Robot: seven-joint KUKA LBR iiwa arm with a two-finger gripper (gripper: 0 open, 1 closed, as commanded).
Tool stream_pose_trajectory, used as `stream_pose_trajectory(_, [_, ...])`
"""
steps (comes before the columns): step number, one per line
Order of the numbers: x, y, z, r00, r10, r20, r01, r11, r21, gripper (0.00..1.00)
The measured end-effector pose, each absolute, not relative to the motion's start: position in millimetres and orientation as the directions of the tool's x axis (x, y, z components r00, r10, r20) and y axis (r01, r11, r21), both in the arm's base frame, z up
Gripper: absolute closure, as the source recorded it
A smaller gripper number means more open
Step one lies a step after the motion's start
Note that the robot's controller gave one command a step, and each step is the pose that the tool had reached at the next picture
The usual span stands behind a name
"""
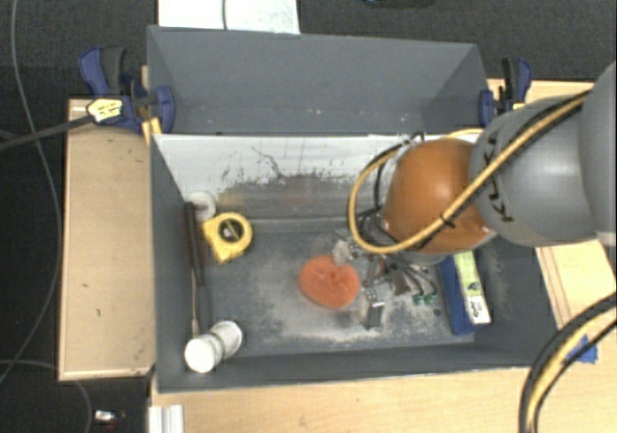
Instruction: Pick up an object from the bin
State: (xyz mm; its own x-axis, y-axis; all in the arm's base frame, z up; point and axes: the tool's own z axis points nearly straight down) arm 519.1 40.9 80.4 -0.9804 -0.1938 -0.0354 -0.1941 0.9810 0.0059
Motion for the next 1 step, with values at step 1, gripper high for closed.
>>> stream_pose_trajectory(1, [528.3,43.6,75.8,-0.996,-0.085,-0.034,-0.085,0.996,0.010,0.00])
